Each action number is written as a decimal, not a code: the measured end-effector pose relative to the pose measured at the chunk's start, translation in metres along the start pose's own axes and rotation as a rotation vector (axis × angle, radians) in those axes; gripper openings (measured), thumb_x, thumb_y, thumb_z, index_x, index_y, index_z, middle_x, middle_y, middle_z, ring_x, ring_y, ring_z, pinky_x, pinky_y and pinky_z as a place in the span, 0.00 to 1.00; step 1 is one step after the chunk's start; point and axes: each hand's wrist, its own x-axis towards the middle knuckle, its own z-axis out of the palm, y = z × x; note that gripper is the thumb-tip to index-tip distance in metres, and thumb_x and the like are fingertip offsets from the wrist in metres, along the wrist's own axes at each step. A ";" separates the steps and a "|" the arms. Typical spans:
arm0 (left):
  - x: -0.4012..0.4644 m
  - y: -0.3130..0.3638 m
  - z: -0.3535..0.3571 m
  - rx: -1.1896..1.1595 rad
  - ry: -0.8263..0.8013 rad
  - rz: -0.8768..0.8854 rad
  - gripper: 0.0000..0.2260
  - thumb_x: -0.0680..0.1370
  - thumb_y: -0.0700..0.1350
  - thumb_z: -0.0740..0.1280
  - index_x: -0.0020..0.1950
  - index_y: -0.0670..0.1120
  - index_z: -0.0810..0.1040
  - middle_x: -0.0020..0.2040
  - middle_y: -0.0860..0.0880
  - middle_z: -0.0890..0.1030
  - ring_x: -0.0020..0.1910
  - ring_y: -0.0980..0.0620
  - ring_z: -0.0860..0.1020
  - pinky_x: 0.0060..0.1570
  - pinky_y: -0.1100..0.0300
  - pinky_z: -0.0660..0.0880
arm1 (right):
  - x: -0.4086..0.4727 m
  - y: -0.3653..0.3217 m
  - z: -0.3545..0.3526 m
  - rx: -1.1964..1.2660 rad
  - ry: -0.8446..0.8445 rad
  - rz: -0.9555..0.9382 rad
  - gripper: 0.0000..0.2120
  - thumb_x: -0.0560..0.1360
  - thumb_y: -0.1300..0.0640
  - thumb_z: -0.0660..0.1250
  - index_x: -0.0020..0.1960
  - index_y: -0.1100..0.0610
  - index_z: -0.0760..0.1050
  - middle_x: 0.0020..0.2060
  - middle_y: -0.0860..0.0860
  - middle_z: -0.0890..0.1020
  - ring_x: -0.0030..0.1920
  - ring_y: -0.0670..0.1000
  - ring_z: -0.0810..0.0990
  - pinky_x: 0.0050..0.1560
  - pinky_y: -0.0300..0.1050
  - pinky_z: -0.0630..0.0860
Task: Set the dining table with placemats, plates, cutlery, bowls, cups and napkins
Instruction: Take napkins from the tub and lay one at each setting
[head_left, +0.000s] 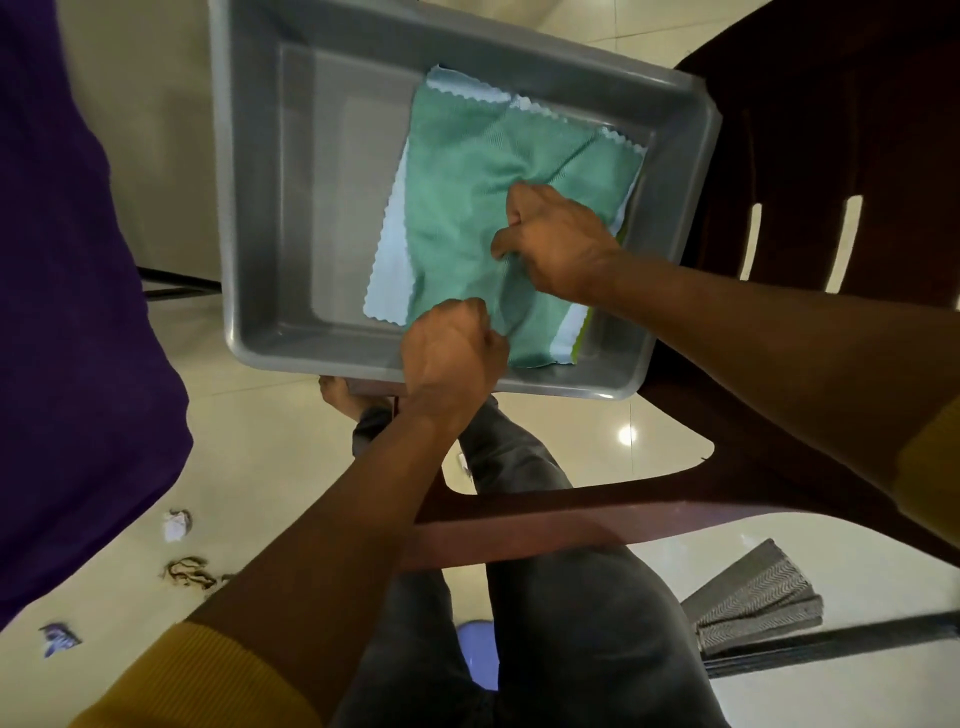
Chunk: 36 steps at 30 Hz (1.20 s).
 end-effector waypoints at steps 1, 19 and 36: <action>-0.002 -0.001 -0.002 -0.004 0.004 0.008 0.06 0.77 0.49 0.68 0.44 0.48 0.80 0.38 0.49 0.80 0.37 0.46 0.77 0.41 0.55 0.77 | 0.003 0.004 -0.002 -0.012 0.010 0.006 0.20 0.70 0.68 0.74 0.59 0.51 0.83 0.57 0.57 0.72 0.59 0.62 0.73 0.47 0.53 0.76; -0.065 -0.033 -0.099 0.059 0.079 0.246 0.06 0.77 0.44 0.69 0.43 0.45 0.75 0.37 0.46 0.78 0.35 0.46 0.75 0.34 0.54 0.73 | -0.045 0.017 -0.104 -0.179 0.174 -0.081 0.05 0.69 0.61 0.72 0.44 0.56 0.82 0.49 0.57 0.78 0.53 0.65 0.74 0.45 0.55 0.73; -0.152 -0.137 -0.259 -0.148 0.339 0.218 0.07 0.76 0.42 0.71 0.51 0.51 0.85 0.47 0.53 0.83 0.44 0.50 0.81 0.45 0.53 0.81 | -0.159 -0.104 -0.225 0.101 0.380 0.020 0.06 0.73 0.58 0.69 0.47 0.55 0.84 0.40 0.48 0.84 0.43 0.55 0.82 0.46 0.49 0.78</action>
